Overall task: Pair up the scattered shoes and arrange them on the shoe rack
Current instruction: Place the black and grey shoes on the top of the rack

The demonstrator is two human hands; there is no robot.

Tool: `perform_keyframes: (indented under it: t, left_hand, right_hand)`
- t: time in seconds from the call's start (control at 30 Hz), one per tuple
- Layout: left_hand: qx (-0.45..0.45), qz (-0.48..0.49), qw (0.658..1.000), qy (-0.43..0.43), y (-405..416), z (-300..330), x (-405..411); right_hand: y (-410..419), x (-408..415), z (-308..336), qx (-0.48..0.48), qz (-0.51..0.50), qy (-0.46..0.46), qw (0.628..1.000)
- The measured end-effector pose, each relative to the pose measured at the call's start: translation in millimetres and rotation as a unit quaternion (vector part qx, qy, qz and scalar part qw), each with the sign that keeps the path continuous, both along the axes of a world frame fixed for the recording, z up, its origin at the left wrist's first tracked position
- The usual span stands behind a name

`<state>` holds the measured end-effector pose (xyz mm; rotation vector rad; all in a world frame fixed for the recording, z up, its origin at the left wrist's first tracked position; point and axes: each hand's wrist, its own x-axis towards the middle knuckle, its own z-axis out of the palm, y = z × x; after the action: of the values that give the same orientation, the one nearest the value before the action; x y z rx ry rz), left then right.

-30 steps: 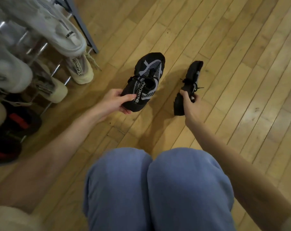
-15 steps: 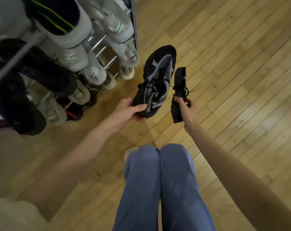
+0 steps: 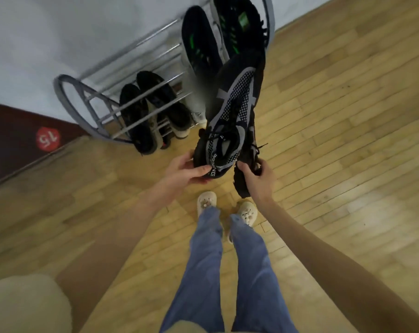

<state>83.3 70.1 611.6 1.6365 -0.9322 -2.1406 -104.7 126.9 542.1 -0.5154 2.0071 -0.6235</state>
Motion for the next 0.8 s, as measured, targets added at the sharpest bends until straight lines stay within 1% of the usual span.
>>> perform_keyframes:
  t: [0.13, 0.27, 0.37, 0.43, 0.53, 0.63, 0.7, 0.8]
  left_hand:
    - [0.007, 0.118, 0.993, 0.019, -8, 37, 36]
    - [0.017, 0.205, 0.978, 0.024, -19, 45, 76]
    - [0.029, 0.273, 0.962, 0.013, -30, 38, 104]
    - [0.047, 0.319, 0.947, 0.014, -37, 26, 120]
    - [0.070, 0.383, 0.921, 0.016, -47, 3, 139]
    - [0.071, 0.420, 0.905, 0.015, -60, -20, 149]
    - [0.062, 0.439, 0.896, 0.010, -71, -33, 151]
    - [0.044, 0.452, 0.891, 0.005, -88, -53, 149]
  right_hand:
    - [-15, 34, 48, -0.021, 0.087, 0.041, 0.995]
    - [-41, 65, 68, -0.043, 0.136, 0.042, 0.989]
    - [-74, 94, 66, -0.052, 0.158, 0.047, 0.985]
    - [-97, 113, 61, -0.074, 0.173, 0.052, 0.981]
    - [-129, 137, 49, -0.106, 0.204, 0.029, 0.973]
    - [-158, 157, 33, -0.134, 0.244, 0.041, 0.960]
    - [-174, 168, 23, -0.137, 0.265, 0.051, 0.953]
    - [-195, 179, 3, -0.142, 0.294, 0.087, 0.941]
